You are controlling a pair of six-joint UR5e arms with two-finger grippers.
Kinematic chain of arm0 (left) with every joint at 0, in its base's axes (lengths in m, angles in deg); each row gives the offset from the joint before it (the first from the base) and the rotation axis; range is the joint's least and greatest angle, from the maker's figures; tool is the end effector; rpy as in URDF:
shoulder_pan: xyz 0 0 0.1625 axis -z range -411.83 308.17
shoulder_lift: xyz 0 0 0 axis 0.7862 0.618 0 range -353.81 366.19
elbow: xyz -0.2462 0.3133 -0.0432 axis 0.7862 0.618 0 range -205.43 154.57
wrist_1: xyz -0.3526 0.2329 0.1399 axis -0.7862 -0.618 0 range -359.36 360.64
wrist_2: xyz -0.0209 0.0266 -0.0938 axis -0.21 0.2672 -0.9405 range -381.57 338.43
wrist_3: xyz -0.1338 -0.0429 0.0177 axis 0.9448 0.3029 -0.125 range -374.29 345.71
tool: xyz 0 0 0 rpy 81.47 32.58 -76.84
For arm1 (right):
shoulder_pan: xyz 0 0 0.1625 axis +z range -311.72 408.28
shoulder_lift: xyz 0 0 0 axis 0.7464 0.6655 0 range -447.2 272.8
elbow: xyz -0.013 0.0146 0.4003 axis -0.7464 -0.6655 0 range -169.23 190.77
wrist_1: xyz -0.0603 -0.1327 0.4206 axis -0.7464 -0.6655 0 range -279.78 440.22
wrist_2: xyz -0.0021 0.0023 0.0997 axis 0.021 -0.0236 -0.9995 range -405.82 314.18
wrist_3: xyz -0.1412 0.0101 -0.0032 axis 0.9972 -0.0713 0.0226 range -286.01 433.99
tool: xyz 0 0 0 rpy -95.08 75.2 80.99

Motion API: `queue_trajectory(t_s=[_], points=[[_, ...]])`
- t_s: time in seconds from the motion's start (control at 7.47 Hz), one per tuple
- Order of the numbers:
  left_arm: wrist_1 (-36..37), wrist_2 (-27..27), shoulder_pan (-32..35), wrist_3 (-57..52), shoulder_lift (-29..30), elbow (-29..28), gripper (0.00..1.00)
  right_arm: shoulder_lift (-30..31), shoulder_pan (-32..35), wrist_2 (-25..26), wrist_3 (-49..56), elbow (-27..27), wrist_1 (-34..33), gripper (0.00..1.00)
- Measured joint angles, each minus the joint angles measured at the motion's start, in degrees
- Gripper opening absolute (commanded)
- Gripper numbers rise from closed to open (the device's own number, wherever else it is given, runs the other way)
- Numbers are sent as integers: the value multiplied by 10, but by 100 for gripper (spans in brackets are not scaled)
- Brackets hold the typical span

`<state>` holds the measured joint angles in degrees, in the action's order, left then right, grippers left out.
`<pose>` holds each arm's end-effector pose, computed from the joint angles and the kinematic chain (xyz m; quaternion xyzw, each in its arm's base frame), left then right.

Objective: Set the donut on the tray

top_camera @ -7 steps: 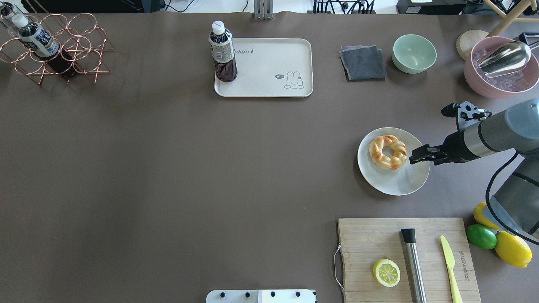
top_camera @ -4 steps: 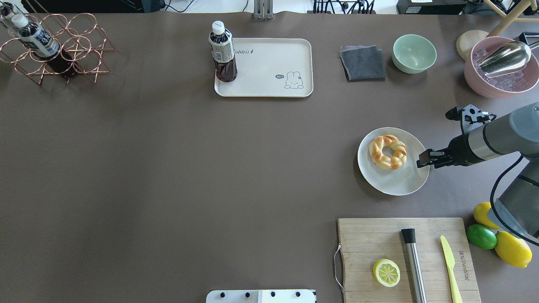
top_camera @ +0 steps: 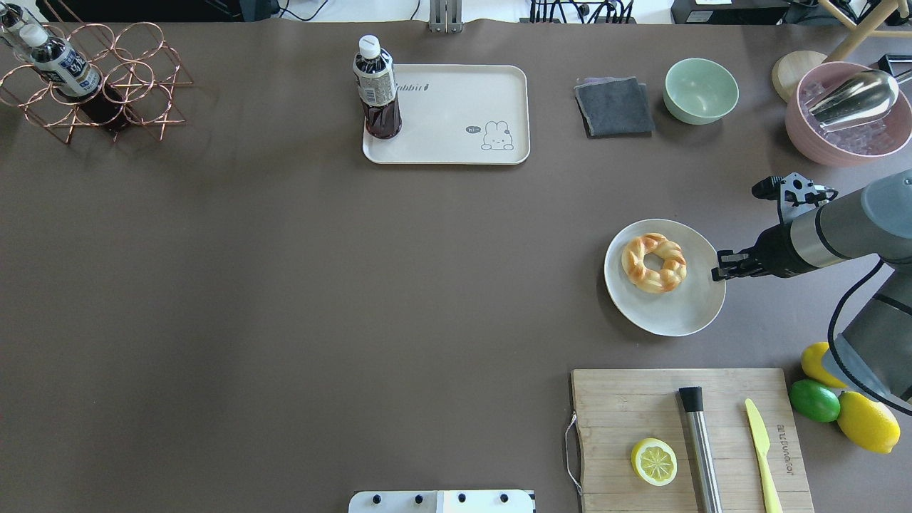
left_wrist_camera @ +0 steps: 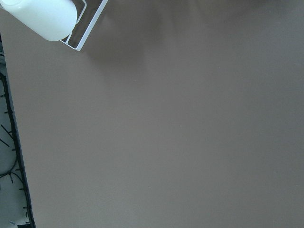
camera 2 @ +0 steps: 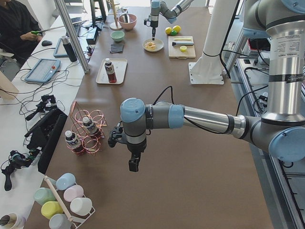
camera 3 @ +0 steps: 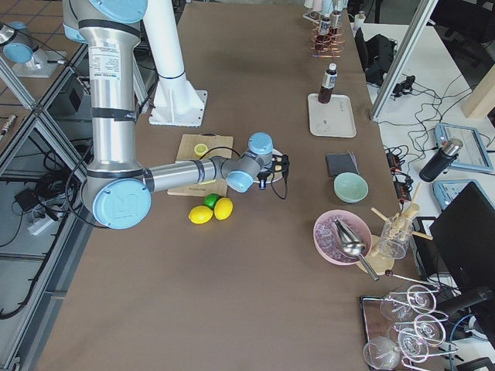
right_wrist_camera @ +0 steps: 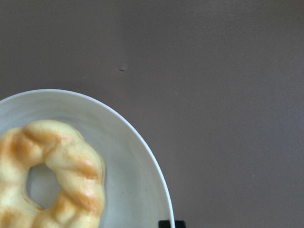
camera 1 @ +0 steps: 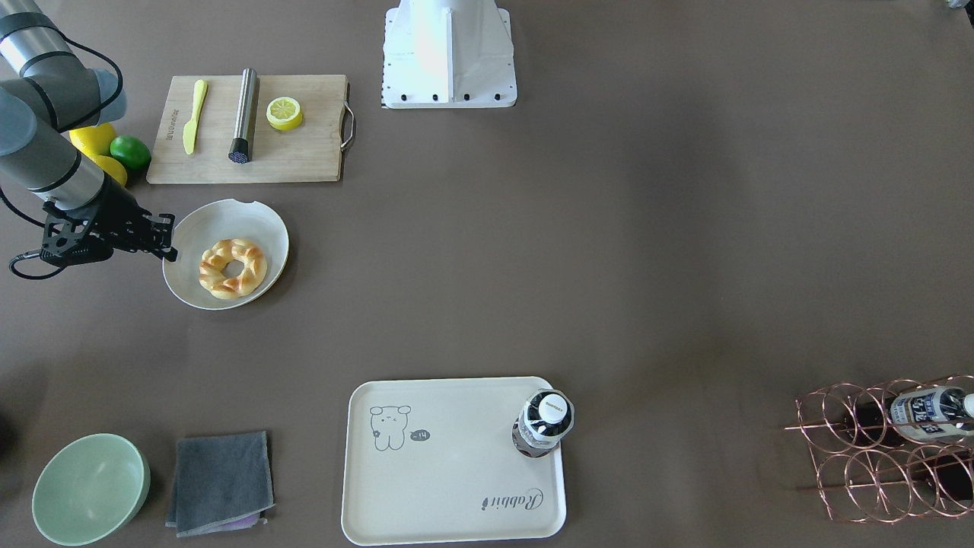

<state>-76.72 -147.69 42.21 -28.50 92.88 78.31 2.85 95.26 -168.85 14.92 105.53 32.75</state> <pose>-0.0841 -0.4850 0.6040 0.0309 0.3090 0.0782 0.9473 -0.3531 -0.4608 0.5358 0.0391 -0.4624 0.0099 0.8857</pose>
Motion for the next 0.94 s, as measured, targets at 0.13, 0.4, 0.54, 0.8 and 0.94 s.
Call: queue_trajectory(t_s=[0.13, 0.4, 0.54, 0.8, 0.94], points=[[0, 0, 0, 0, 1, -1, 98, -3, 5, -4, -8, 9, 0, 0], [1, 0, -1, 0, 3, -4, 98, -25, 55, -77, -43, 26, -1, 0], [1, 0, 0, 0, 3, -3, 98, -35, 88, -119, -53, 25, -3, 0], [1, 0, 3, 0, 2, 1, 98, -56, 134, -163, -57, 12, -6, 0], [1, 0, 3, 0, 1, 1, 98, -85, 142, -170, -66, -8, -7, 0]])
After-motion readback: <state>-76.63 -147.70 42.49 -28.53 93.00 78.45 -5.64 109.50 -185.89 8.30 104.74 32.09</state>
